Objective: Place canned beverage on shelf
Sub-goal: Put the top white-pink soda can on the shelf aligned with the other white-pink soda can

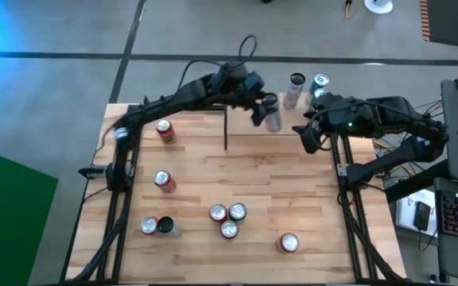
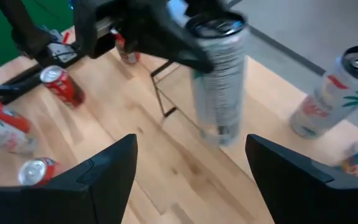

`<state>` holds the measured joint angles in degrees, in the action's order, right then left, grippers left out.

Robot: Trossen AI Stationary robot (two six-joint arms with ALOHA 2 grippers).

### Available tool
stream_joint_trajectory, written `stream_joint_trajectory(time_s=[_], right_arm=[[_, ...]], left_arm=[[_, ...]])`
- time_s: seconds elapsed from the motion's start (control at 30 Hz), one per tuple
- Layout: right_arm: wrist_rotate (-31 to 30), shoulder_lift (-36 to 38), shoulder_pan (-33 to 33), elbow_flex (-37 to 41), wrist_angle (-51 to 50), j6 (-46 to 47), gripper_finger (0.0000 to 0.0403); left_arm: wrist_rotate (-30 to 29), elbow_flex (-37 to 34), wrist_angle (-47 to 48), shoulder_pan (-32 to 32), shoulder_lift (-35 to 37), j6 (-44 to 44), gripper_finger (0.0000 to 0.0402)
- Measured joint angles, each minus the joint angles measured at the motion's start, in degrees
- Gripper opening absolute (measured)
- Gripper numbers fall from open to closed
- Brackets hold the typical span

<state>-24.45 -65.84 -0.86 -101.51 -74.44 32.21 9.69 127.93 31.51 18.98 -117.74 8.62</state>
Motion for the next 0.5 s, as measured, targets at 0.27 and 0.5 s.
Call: stream_joint_trajectory(time_s=[0.27,0.5], right_arm=[[-8.08,3.58,0.04,0.05,-8.43,3.53,0.0286],[-9.10,8.15,0.02,0.55,-10.26,4.36,0.0286]], left_arm=[[-2.85,-8.08,-8.50,1.57,-2.65,10.62,0.0253],[-6.29,-10.24,-9.40,2.50,-1.21,8.69,0.0252]])
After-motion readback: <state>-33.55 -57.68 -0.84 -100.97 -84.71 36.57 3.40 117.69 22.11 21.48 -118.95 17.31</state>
